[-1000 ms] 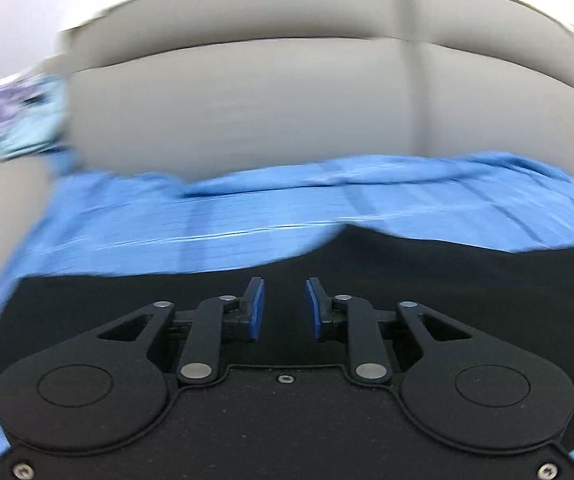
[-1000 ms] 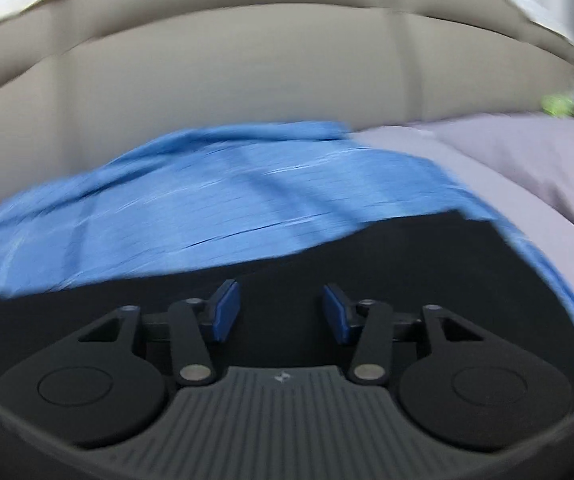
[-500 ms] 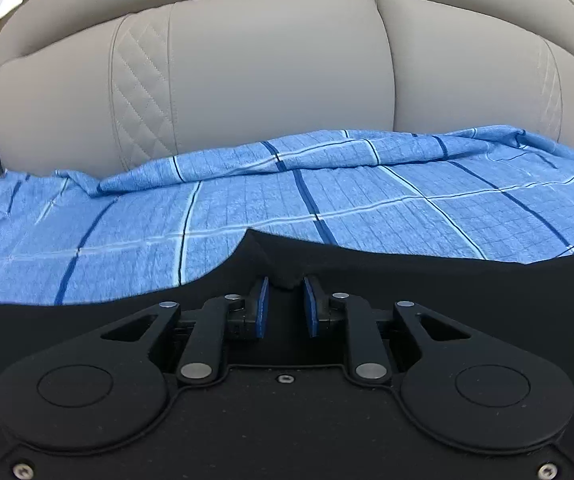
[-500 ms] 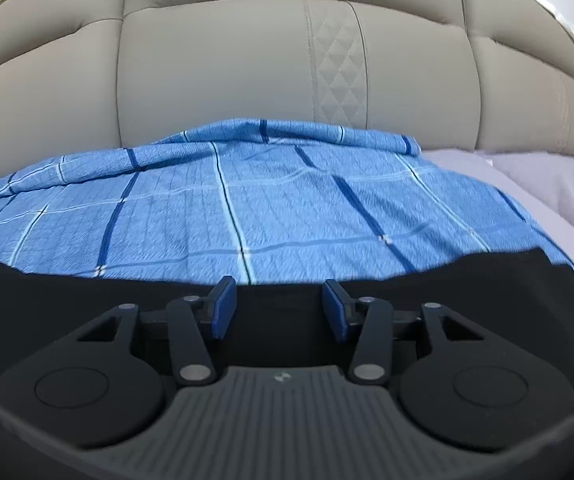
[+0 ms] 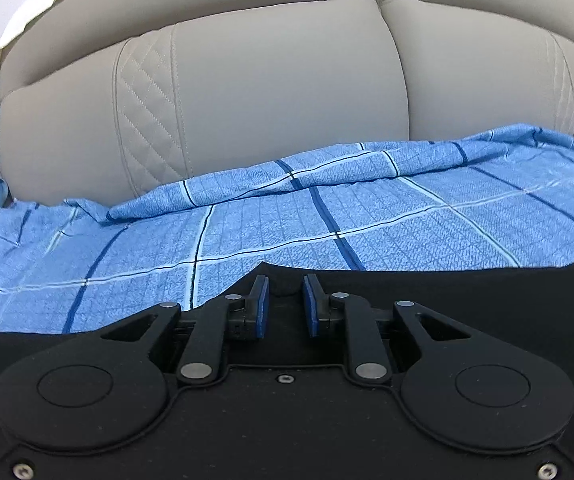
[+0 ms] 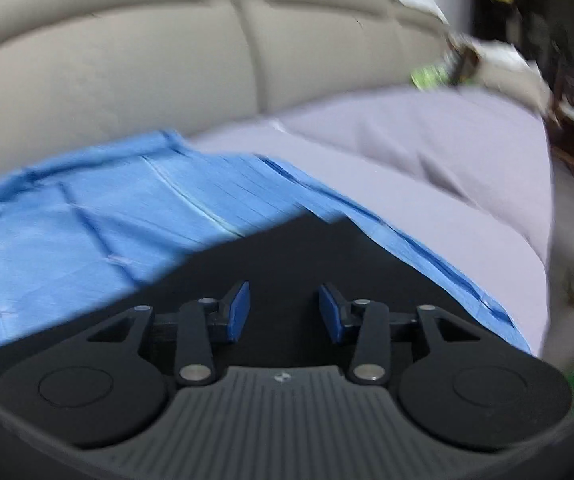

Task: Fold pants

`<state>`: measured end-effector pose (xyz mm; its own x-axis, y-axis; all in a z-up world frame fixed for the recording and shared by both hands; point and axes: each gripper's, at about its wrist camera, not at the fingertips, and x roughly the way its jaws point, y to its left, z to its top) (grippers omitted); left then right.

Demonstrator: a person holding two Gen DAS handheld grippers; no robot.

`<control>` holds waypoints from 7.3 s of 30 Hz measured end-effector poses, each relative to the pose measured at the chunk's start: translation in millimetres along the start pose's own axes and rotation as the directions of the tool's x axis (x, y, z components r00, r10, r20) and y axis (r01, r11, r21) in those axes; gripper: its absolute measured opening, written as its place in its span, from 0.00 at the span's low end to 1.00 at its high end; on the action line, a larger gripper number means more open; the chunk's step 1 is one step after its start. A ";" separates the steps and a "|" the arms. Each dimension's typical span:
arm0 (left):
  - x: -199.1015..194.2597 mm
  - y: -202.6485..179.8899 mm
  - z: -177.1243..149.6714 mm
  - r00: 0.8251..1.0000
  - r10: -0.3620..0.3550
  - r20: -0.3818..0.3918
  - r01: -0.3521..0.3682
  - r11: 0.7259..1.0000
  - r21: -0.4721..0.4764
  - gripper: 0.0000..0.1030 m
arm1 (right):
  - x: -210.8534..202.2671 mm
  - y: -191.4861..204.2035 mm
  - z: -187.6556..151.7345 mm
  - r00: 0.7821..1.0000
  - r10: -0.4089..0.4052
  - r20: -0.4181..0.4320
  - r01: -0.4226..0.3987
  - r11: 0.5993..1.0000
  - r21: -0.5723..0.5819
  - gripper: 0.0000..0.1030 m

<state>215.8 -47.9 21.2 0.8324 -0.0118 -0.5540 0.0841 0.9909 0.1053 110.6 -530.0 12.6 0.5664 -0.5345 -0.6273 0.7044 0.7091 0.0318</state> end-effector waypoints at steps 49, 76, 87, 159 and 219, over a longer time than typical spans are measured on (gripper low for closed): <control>4.1 -3.5 -0.6 1.000 0.019 0.017 -0.019 1.000 0.000 0.19 | -12.5 -144.1 -45.5 0.961 0.249 0.123 -0.276 0.815 0.509 0.55; -113.7 172.1 -61.3 0.987 0.125 -0.100 -0.147 0.954 -0.262 0.56 | -175.6 235.7 -139.2 0.719 0.688 -0.099 -0.662 0.635 -0.399 0.11; -123.6 203.6 -98.2 0.984 0.138 -0.117 -0.168 0.934 -0.316 0.64 | -235.5 277.7 -209.8 0.669 0.729 -0.146 -0.647 0.474 -0.597 0.27; -136.8 303.7 -145.9 0.930 0.317 -0.185 -0.357 0.667 -0.654 1.00 | -265.3 239.7 -242.7 0.503 0.841 -0.200 -0.795 0.360 -0.488 0.55; -210.4 39.9 -106.6 0.993 -0.108 0.037 0.101 0.983 0.150 0.89 | -217.7 198.8 -182.9 0.622 0.783 -0.027 -0.707 0.546 -0.449 0.74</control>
<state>-14.4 8.5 53.9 0.8384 -0.1234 -0.5309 0.2490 0.9532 0.1716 49.1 -188.6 13.2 0.8919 0.2352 -0.3862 -0.2081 0.9718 0.1114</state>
